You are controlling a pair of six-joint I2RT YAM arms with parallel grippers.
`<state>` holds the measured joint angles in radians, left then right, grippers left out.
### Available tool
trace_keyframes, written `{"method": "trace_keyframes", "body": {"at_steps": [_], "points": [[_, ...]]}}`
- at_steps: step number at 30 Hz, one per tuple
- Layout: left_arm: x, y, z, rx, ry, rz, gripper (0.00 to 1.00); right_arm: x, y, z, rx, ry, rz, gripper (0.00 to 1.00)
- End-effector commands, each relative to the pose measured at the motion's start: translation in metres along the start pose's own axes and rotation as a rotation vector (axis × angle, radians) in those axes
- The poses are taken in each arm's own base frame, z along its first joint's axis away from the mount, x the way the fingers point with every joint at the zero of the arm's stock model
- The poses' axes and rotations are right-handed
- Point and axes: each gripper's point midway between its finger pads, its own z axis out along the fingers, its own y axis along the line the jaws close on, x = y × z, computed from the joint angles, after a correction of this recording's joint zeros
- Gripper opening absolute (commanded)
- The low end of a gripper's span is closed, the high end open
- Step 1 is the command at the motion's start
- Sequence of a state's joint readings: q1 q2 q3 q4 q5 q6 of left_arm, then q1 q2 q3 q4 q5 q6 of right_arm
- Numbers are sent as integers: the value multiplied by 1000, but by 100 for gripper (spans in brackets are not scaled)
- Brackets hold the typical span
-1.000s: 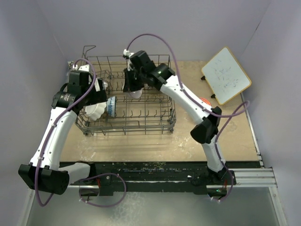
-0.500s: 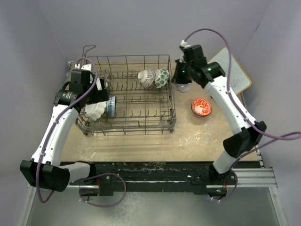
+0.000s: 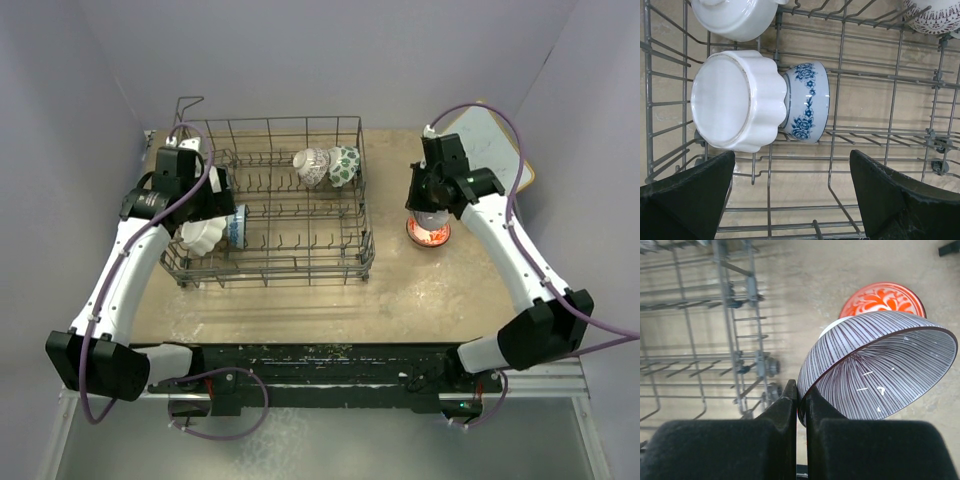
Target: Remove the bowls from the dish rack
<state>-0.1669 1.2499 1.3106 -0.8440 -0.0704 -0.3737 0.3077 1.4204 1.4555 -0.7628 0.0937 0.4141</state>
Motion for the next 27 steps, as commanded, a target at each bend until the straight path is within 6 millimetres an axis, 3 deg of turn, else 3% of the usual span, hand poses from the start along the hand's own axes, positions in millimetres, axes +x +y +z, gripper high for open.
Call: {"method": "trace_keyframes", "body": {"at_steps": [1,7,13,20,27], "points": [[-23,-10,-6,40,-69,18,99,-12,-18,12,76,-70,-26,0],[-16,-8,-8,35,-62,12,99,6,-45,41,161,17,-39,0],[-16,-6,-11,27,-67,11,99,12,-58,69,177,60,-49,0],[-19,-4,-12,15,-73,6,99,28,-60,98,165,141,-55,0],[-13,0,-12,-5,-60,4,99,37,-58,104,149,168,-49,0]]}}
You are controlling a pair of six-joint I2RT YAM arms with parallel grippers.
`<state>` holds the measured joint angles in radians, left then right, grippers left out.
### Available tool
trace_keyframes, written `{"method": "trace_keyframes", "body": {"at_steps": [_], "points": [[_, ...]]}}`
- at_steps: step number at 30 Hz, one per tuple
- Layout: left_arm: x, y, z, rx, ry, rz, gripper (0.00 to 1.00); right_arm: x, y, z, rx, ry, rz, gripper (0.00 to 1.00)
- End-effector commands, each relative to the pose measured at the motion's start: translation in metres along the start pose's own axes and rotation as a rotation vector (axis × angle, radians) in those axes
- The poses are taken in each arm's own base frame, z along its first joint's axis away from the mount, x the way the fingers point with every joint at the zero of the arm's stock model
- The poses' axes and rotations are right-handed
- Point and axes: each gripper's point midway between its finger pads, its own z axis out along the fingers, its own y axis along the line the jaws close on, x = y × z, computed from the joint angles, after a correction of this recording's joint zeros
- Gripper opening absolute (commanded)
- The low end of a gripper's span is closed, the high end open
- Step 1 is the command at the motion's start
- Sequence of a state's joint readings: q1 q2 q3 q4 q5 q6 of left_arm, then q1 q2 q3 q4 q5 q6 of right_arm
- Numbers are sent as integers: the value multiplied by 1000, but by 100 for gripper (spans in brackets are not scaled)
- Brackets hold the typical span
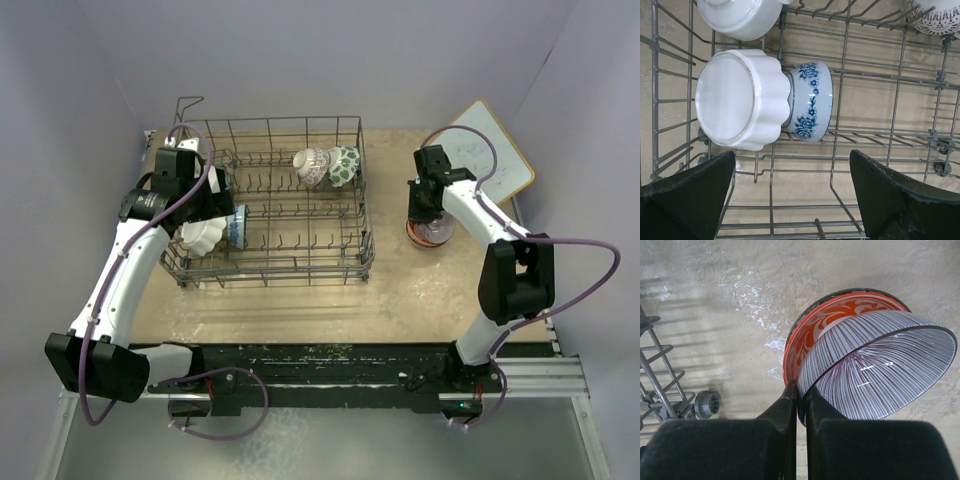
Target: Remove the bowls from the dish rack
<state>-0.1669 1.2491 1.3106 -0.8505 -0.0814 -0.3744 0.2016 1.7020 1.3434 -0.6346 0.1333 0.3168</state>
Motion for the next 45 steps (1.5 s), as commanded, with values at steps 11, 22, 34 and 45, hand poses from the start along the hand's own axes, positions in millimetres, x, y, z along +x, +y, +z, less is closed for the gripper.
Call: {"method": "trace_keyframes", "body": {"at_steps": [11,22,34,45], "points": [[-19,-8,-12,35,-80,-6,99,-10,-2,-8,-5,-65,2,25],[-15,-10,-9,46,-67,-12,99,-17,1,-33,-40,-112,19,28],[-12,-9,-10,45,-64,-17,99,9,10,-7,-92,-39,11,12],[-12,-7,-15,38,-73,-20,99,6,10,-6,-86,-44,6,11]]}}
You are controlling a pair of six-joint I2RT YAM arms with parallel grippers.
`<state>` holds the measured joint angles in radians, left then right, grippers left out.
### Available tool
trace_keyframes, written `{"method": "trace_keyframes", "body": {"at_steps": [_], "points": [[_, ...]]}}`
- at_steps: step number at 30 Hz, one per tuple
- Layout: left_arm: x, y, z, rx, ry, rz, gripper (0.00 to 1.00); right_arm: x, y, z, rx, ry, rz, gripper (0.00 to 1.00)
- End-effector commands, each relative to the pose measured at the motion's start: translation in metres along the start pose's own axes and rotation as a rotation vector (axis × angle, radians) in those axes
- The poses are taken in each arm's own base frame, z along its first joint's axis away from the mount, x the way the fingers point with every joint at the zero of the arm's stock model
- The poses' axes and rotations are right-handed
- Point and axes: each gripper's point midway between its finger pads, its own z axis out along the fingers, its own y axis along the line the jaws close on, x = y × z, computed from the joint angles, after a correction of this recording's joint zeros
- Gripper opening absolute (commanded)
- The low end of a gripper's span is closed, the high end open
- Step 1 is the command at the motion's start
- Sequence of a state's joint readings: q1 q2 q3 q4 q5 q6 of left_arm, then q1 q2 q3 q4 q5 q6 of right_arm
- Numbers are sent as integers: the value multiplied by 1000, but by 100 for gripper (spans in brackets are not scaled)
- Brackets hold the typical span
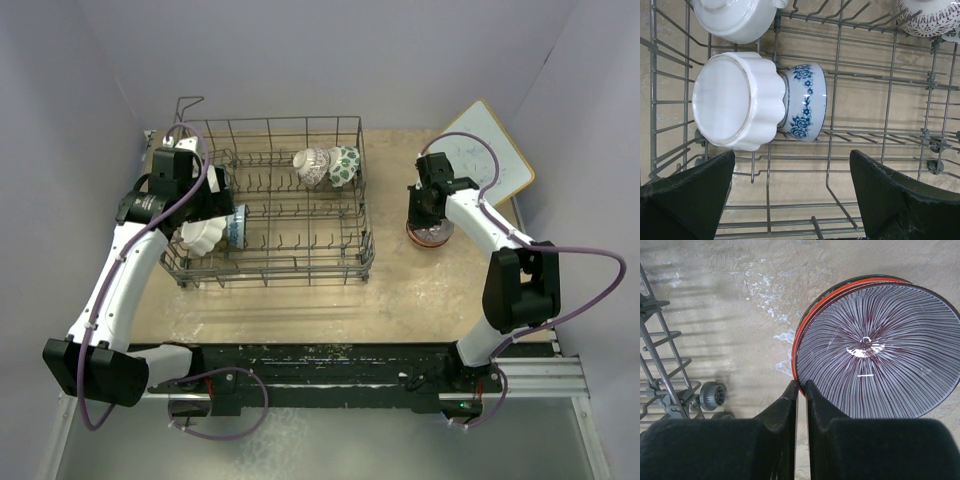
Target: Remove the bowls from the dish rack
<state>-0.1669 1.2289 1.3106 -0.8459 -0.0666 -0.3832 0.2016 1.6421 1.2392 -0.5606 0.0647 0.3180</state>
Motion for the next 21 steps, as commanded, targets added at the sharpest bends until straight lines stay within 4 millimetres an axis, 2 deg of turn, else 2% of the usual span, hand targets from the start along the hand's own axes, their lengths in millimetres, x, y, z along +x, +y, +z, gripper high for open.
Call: {"method": "trace_keyframes", "body": {"at_steps": [1,9,18,21], "points": [[-9,-3,-8,15,-52,-10,99,-11,1,-9,-10,-40,0,11],[-9,-3,-8,17,-51,-8,99,-7,-1,-4,3,-25,-4,13],[-8,15,-8,-96,-26,66,99,-48,1,-57,-5,-180,13,20],[-9,14,-4,-142,-20,108,97,-60,3,-75,-20,-232,26,22]]}}
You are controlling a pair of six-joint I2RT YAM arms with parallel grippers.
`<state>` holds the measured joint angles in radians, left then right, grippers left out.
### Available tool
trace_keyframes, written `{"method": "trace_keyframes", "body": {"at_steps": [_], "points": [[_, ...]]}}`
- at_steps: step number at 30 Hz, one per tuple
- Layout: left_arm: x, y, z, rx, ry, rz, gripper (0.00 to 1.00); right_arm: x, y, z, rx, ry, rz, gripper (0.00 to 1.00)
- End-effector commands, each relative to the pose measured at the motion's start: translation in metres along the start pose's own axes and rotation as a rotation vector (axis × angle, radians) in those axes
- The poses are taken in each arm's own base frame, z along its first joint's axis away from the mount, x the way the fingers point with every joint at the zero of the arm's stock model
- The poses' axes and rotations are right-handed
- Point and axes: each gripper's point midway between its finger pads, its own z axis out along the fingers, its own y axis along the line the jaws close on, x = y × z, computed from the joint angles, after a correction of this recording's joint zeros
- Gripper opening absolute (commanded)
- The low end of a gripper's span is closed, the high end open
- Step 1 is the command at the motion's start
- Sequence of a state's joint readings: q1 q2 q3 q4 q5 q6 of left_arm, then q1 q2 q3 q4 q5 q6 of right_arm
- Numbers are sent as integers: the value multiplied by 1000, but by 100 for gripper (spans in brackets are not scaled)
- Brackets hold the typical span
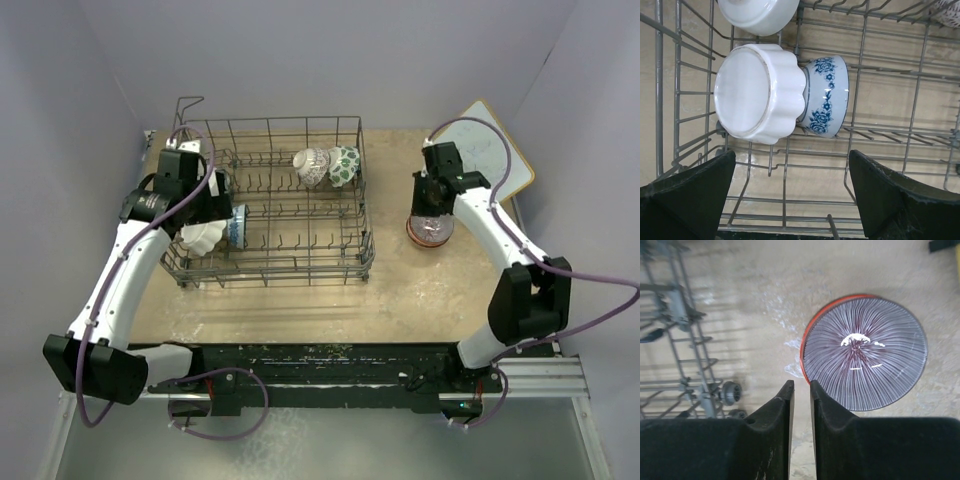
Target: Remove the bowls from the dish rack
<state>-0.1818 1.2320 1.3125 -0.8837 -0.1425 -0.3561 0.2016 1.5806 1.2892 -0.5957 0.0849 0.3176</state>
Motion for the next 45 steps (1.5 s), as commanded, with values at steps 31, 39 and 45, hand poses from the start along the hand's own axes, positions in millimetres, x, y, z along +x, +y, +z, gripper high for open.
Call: {"method": "trace_keyframes", "body": {"at_steps": [31,39,45], "points": [[-3,-63,61,-287,30,433,91,-45,11,-91,-126,-291,8,24],[9,-45,70,-400,82,512,74,-49,19,-94,-164,-291,21,24],[18,-37,86,-458,96,568,70,-40,17,-93,-163,-283,23,24]]}}
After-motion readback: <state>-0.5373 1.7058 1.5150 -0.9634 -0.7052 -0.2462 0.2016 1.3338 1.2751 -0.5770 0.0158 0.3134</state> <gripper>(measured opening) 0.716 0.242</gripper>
